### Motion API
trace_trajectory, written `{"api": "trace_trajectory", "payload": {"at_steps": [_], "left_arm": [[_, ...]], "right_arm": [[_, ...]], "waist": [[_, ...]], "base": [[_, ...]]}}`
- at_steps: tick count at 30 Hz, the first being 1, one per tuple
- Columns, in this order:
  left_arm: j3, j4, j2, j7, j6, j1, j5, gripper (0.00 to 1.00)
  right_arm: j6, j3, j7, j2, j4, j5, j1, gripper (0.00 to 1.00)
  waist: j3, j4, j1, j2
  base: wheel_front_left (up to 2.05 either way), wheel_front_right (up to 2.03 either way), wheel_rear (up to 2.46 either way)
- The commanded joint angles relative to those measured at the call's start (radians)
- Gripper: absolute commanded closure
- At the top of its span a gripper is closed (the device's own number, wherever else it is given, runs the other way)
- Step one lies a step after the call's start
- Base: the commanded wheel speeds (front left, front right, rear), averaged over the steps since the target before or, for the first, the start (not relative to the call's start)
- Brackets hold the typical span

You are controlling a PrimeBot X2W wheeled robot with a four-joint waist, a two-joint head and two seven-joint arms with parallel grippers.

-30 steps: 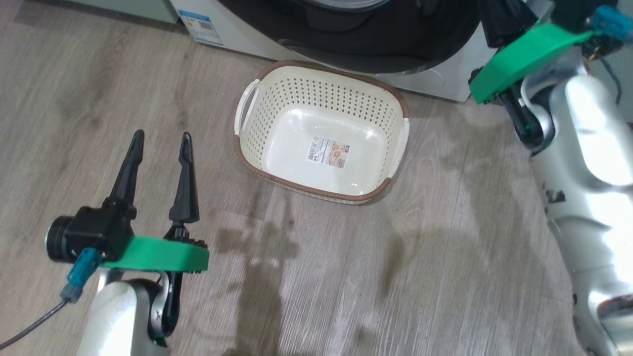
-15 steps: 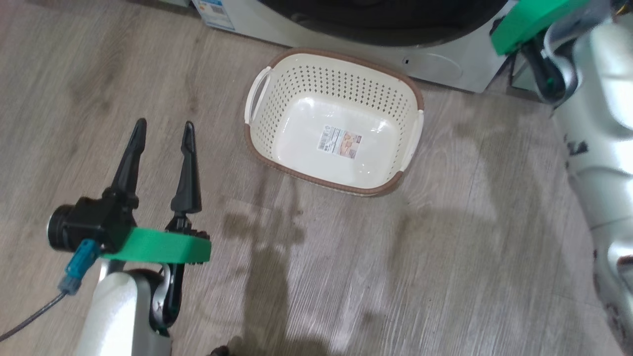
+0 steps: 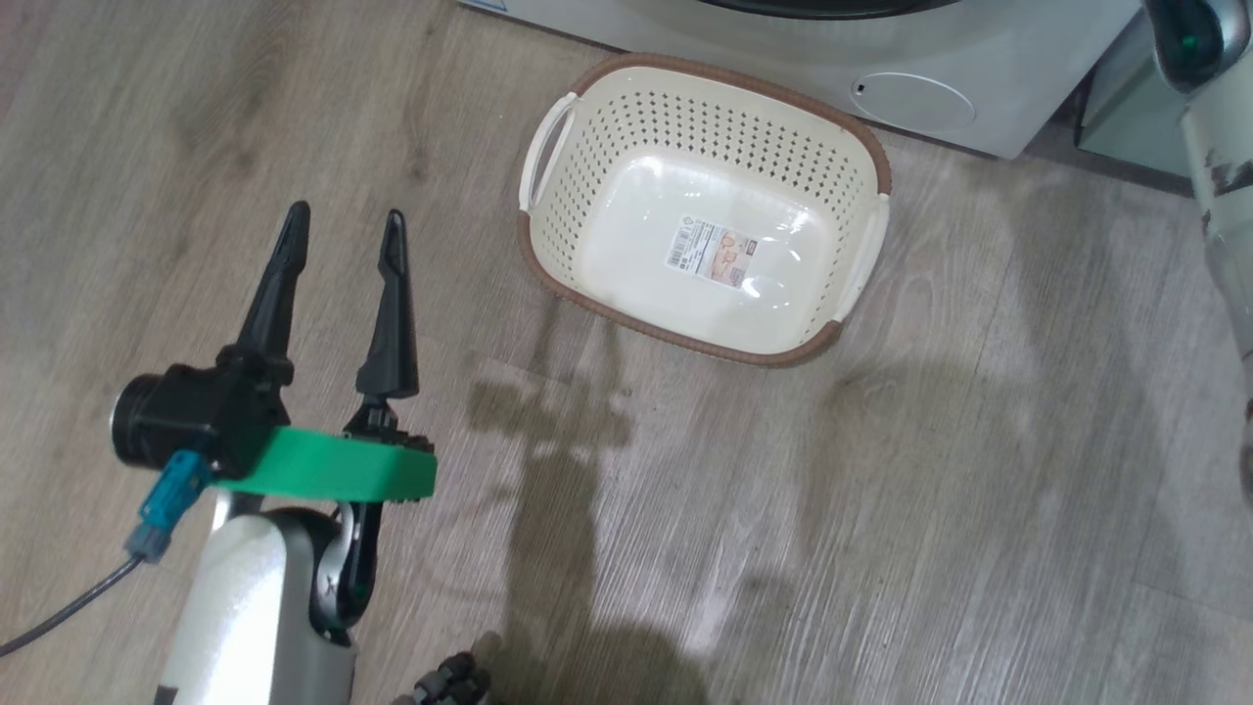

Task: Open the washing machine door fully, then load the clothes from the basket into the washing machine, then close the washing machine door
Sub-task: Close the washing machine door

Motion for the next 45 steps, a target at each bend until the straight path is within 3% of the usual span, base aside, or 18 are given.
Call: {"api": "trace_trajectory", "payload": {"at_steps": [1, 8, 15, 16, 17, 18, 19, 29, 37, 45], "left_arm": [[0.029, -0.032, 0.011, -0.005, 0.005, -0.025, -0.003, 0.0], [0.025, -0.027, 0.011, -0.005, 0.013, -0.018, 0.0, 0.0], [0.032, -0.012, 0.011, -0.005, 0.006, -0.001, 0.013, 0.0], [0.035, -0.011, 0.011, -0.005, 0.004, 0.002, 0.016, 0.0], [0.037, -0.008, 0.011, -0.005, 0.003, 0.006, 0.02, 0.0], [0.039, -0.007, 0.011, -0.005, 0.0, 0.01, 0.022, 0.0], [0.042, -0.006, 0.011, -0.005, -0.003, 0.014, 0.026, 0.0], [0.066, 0.004, 0.013, -0.005, -0.029, 0.054, 0.061, 0.0], [0.075, 0.019, 0.02, -0.005, -0.043, 0.082, 0.082, 0.0], [0.077, 0.035, 0.029, -0.005, -0.052, 0.111, 0.093, 0.0]], "right_arm": [[-0.003, -0.016, -0.01, 0.0, -0.018, -0.001, -0.051, 1.0], [-0.003, 0.024, -0.039, 0.023, 0.021, 0.004, -0.054, 1.0], [-0.003, 0.09, -0.061, 0.049, -0.006, 0.068, 0.044, 1.0], [-0.003, 0.095, -0.064, 0.048, -0.015, 0.076, 0.064, 0.95], [-0.003, 0.097, -0.068, 0.047, -0.027, 0.082, 0.086, 0.53], [-0.003, 0.098, -0.071, 0.048, -0.042, 0.089, 0.109, 0.04], [-0.003, 0.097, -0.074, 0.046, -0.056, 0.092, 0.134, 0.0], [-0.003, -0.02, -0.079, 0.055, -0.318, 0.043, 0.452, 0.0], [-0.003, -0.138, -0.079, 0.118, -0.548, -0.053, 0.756, 0.0], [-0.003, -0.194, -0.064, 0.167, -0.72, -0.101, 0.989, 0.0]], "waist": [[-0.001, 0.001, 0.0, 0.0], [-0.019, -0.006, 0.0, 0.0], [-0.068, -0.037, 0.0, 0.0], [-0.076, -0.044, 0.0, 0.0], [-0.084, -0.05, 0.0, 0.0], [-0.093, -0.056, 0.0, 0.0], [-0.101, -0.063, 0.0, 0.0], [-0.172, -0.143, 0.0, 0.0], [-0.218, -0.218, 0.0, 0.0], [-0.263, -0.277, 0.0, 0.0]], "base": [[0.0, 0.0, 0.0], [0.0, 0.0, 0.0], [0.0, 0.0, 0.0], [0.0, 0.0, 0.0], [0.0, 0.0, 0.0], [0.0, 0.0, 0.0], [0.0, 0.0, 0.0], [0.0, 0.0, 0.0], [0.0, 0.0, 0.0], [0.0, 0.0, 0.0]]}}
